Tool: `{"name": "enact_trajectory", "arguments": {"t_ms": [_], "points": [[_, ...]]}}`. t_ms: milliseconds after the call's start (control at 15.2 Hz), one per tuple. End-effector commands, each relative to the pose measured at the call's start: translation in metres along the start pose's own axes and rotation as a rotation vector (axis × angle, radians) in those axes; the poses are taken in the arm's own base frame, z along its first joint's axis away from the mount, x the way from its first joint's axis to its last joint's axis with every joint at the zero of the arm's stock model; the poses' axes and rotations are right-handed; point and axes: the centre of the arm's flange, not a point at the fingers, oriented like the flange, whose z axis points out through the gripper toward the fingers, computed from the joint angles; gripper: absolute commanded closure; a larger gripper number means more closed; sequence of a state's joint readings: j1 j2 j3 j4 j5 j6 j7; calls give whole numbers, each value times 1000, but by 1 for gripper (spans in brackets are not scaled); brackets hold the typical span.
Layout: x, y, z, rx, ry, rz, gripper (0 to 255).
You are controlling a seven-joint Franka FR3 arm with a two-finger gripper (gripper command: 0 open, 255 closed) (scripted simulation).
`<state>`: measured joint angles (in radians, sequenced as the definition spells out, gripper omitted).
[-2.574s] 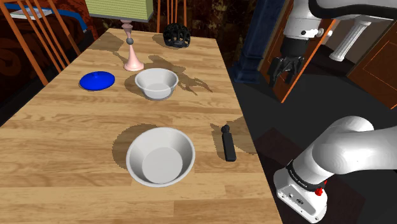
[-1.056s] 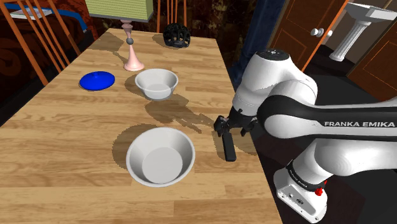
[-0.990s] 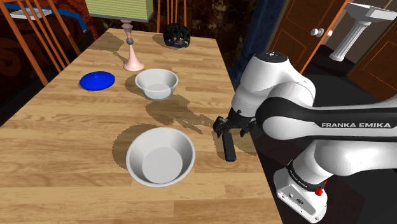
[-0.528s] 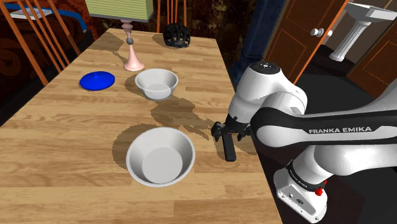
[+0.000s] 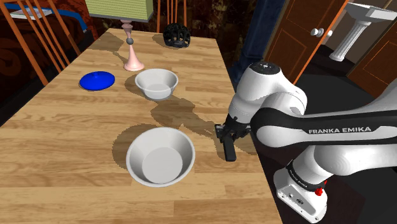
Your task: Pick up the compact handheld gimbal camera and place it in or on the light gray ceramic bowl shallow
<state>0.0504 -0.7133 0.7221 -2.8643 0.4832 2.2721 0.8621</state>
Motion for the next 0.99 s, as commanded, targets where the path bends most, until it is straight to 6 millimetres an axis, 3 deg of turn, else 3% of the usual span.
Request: {"name": "enact_trajectory", "arguments": {"t_ms": [0, 462, 924], "points": [[0, 0, 0, 0, 0, 0, 255], [0, 0, 0, 0, 0, 0, 255], [3, 0, -37, 0, 0, 0, 255]]}}
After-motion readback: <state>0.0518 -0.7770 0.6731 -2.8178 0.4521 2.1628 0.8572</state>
